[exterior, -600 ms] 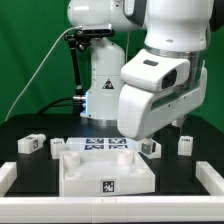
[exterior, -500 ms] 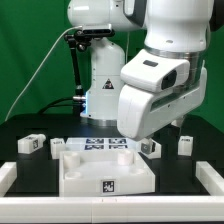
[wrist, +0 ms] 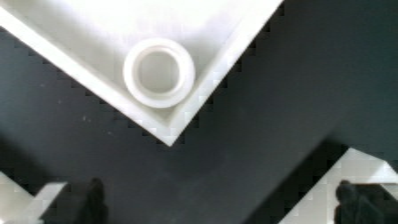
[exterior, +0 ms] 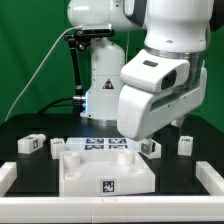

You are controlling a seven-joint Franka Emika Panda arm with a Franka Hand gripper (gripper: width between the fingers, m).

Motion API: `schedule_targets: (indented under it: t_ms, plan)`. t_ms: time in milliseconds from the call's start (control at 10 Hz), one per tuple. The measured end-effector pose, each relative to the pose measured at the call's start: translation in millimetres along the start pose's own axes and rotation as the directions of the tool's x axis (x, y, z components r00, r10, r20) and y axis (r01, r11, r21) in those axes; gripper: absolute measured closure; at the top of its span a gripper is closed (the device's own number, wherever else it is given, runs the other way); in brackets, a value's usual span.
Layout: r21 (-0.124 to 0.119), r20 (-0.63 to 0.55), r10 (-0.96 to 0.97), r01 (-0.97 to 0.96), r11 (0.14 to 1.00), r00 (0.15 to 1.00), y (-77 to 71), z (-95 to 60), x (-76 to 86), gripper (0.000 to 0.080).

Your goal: Assemble one leg

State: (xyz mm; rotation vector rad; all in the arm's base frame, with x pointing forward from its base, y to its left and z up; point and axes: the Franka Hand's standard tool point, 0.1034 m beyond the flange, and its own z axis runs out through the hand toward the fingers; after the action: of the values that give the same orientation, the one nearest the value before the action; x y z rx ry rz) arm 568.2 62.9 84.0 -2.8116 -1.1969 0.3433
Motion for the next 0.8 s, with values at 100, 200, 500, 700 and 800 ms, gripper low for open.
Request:
schedule_targets:
  t_ms: [100,200,500,700,800]
  plan:
    - [0.000,0.000,0.000,0.000,1.000,1.000,0.0,0.1,0.0,0.0150]
    - [-0.014,-0.019,-0.026,0.026,1.000,0.999,1.5,1.5,0.5,0.0150]
    - [-0.130,-0.117,-0.209,0.194,0.972,0.971,-9.8,19.5,-30.5,0.0150]
    - [-0.200,-0.128,-0.351,0.323,0.925,0.927,-11.2,20.8,-42.9,0.0150]
    - [-0.202,-0.105,-0.384,0.359,0.911,0.917,-12.5,18.4,-46.7,0.0150]
